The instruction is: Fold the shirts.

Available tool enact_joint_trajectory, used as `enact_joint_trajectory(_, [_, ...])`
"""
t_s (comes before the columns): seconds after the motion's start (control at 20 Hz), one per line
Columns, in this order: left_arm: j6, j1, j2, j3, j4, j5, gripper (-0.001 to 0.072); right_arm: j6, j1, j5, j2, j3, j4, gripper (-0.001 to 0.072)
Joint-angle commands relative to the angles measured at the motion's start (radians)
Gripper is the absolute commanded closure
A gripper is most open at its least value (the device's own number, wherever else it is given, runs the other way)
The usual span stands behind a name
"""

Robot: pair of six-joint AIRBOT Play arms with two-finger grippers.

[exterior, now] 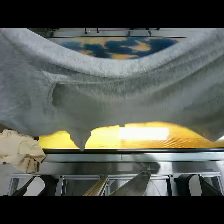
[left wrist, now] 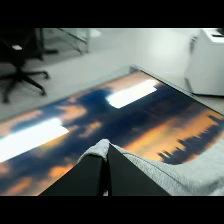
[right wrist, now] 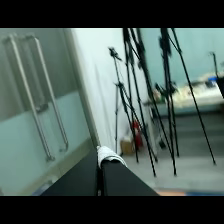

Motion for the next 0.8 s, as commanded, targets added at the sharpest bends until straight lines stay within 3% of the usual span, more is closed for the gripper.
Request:
enact_joint_trajectory(0.0, [-0.015, -0.211, -0.101, -0.138, 0.177, -0.065, 0.0684, 0.075, 0.035, 0.085, -0.053, -0.085, -0.126, 0.0700])
enact_joint_trajectory(0.15, [-0.011, -0.434, -0.217, -0.328, 0.501, 0.017, 0.0683, 0.074, 0.161, 0.045, -0.103, -0.301, -0.247, 0.0700])
enact_joint_trajectory(0.3, [-0.010, -0.570, -0.407, -0.417, 0.690, 0.123, 0.0682, 0.060, 0.283, -0.110, -0.217, -0.533, -0.341, 0.0700])
enact_joint_trajectory(0.5, [-0.078, -0.567, -0.727, -0.309, 0.725, 0.220, 0.0683, -0.072, 0.328, -0.244, -0.566, -0.588, -0.279, 0.0701])
enact_joint_trajectory(0.6, [-0.125, -0.562, -0.879, -0.174, 0.723, 0.192, 0.0683, -0.154, 0.328, -0.220, -0.757, -0.526, -0.169, 0.0701])
enact_joint_trajectory(0.75, [-0.180, -0.571, -1.025, 0.001, 0.726, 0.169, 0.0684, -0.164, 0.326, -0.146, -0.988, -0.358, -0.117, 0.0701])
